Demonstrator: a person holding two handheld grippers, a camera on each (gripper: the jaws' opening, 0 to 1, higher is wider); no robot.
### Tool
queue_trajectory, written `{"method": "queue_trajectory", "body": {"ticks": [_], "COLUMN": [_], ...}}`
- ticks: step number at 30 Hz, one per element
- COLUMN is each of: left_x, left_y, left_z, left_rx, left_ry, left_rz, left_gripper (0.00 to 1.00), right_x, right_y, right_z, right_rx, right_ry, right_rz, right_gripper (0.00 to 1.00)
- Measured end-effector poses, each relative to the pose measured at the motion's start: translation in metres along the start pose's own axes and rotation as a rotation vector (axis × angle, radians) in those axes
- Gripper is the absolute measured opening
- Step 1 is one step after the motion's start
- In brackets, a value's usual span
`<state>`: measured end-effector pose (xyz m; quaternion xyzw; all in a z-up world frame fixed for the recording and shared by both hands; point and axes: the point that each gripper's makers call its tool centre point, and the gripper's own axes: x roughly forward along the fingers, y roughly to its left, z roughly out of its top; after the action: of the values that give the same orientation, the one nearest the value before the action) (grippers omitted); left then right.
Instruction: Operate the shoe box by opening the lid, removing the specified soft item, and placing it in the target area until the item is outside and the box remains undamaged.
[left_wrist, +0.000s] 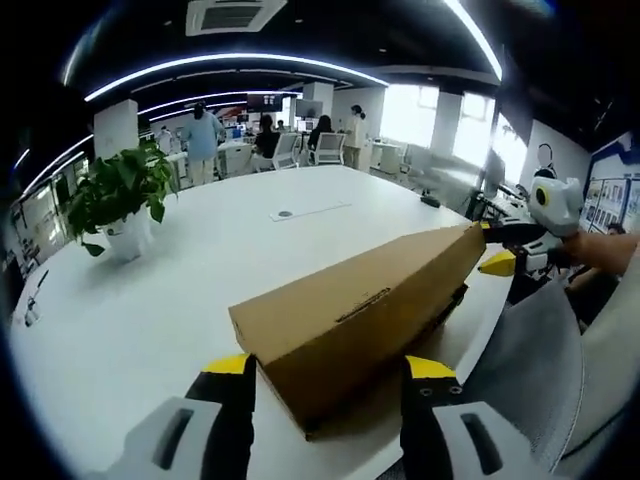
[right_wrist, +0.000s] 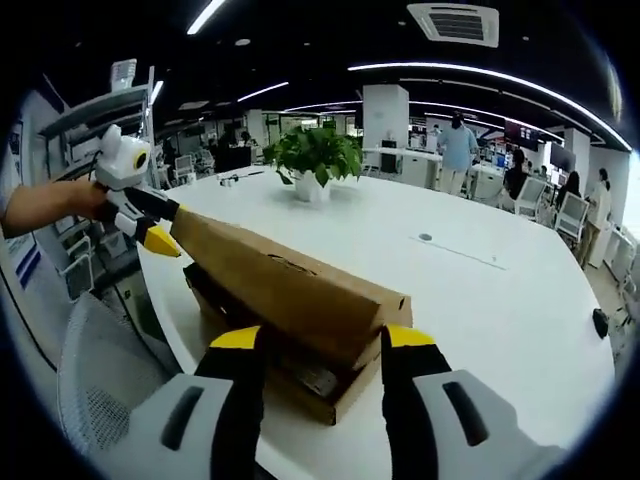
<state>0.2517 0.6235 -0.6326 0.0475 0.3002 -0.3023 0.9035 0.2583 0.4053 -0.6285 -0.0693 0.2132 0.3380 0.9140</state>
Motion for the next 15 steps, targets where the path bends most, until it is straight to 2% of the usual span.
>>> {"method": "queue_trajectory", "body": {"ticks": [8, 15], "left_x": [0.000, 0.002], "left_y": [0.007, 0.021], "left_z": [0.021, 0.040], "left_rx": [0.005, -0.001], "left_ry": [-0.038, -0.090], "left_rz": [0.011, 0.047], "left_gripper": [0.59, 0.53], "right_x": [0.004, 0.010], "right_y": [-0.009, -0.020], "right_z": [0.020, 0.039], "right_rx": [-0.033, -0.050], "right_ry": [-0.024, -0.048], "right_rz": [-0.009, -0.017], "right_gripper": [0.44, 0.45]}}
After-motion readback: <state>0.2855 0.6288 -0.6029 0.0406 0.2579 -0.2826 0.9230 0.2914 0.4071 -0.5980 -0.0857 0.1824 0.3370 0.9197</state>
